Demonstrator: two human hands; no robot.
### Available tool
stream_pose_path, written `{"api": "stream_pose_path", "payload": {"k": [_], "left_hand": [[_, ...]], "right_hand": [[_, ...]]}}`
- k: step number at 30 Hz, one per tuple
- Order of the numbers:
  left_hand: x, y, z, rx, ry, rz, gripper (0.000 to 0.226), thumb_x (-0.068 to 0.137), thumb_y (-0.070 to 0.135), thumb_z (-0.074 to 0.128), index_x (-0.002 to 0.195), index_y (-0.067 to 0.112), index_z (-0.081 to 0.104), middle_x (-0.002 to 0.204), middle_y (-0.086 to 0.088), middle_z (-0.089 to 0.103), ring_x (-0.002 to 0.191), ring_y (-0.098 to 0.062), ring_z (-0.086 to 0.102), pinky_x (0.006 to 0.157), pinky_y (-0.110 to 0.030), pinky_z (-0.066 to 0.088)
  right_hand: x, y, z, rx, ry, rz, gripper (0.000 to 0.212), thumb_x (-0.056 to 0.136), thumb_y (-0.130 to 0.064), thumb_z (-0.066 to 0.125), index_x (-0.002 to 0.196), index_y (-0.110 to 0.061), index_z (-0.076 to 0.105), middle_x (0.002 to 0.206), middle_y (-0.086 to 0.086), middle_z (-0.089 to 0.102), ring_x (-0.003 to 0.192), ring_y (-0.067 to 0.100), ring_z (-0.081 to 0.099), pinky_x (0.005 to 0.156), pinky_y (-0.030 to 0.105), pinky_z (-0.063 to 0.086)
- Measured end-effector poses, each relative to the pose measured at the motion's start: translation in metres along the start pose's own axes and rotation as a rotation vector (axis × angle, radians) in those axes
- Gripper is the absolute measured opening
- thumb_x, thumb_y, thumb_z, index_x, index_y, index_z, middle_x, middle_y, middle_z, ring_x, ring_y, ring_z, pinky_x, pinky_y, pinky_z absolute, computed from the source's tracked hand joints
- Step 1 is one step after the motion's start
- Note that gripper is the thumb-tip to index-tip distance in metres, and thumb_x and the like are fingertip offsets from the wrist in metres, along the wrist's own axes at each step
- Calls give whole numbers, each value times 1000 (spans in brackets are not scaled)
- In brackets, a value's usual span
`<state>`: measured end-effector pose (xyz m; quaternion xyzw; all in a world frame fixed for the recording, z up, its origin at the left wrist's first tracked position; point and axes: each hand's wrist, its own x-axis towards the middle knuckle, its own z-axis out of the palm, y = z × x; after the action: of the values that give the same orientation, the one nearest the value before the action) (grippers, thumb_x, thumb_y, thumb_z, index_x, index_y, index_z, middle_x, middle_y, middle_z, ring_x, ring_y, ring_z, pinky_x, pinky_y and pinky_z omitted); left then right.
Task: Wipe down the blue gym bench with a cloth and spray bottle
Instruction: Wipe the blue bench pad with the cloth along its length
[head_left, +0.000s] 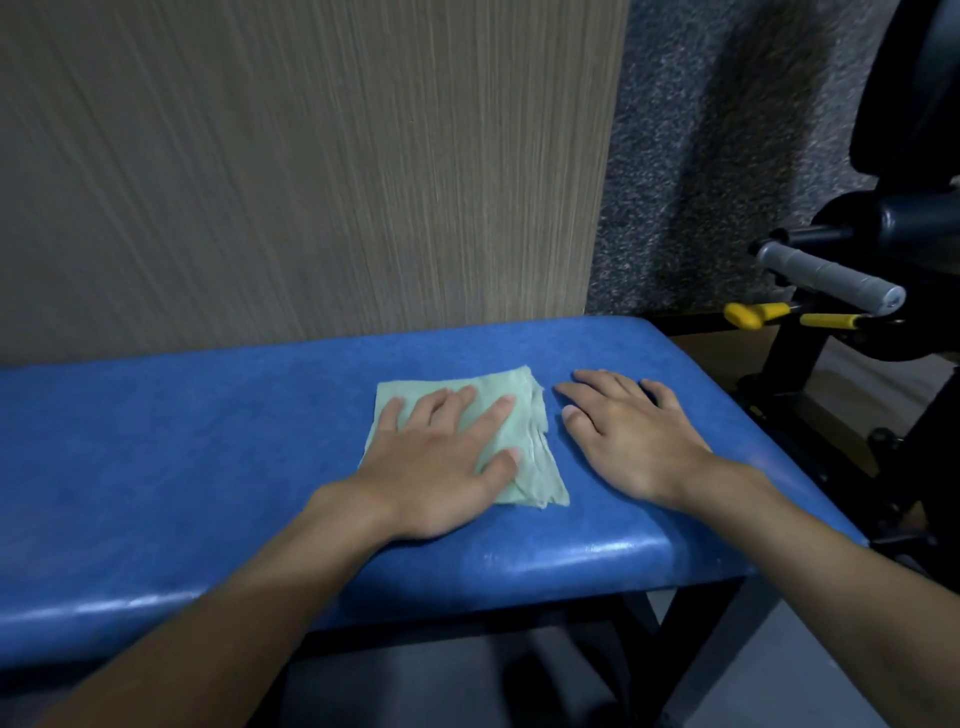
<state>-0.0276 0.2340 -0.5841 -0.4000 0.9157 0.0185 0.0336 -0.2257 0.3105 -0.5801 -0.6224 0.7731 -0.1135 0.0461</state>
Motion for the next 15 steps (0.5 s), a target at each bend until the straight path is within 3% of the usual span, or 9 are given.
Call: {"api": "stream_pose_path", "payload": {"k": [6,9,15], "left_hand": [[-65,22,7,11,28,35,80,71,71,-12,149,51,-18,166,9,-11,151,-14,-13,120,-51,-9],[-58,20,5,-17,25,16,81,68,73,-13,148,56,-17,166,11,-12,151,-13,-14,120,-52,-9],[0,-2,-4,-35,-26,-1,61,94,69,14,150,57,-7,166,10,-11,152,-15,-12,119,-55,-8]], "right_hand": [[3,-3,-8,-14,-37,12,46,103,-43,30,146,-31,39,159,-7,27,147,12,17,119,48,3],[7,-8,-11,9,59,3,41,103,-39,33,140,-30,47,152,-9,39,145,11,23,118,49,0],[9,-6,4,-7,-30,-5,51,104,-46,17,153,-33,25,163,-10,16,150,10,6,121,45,0]]}}
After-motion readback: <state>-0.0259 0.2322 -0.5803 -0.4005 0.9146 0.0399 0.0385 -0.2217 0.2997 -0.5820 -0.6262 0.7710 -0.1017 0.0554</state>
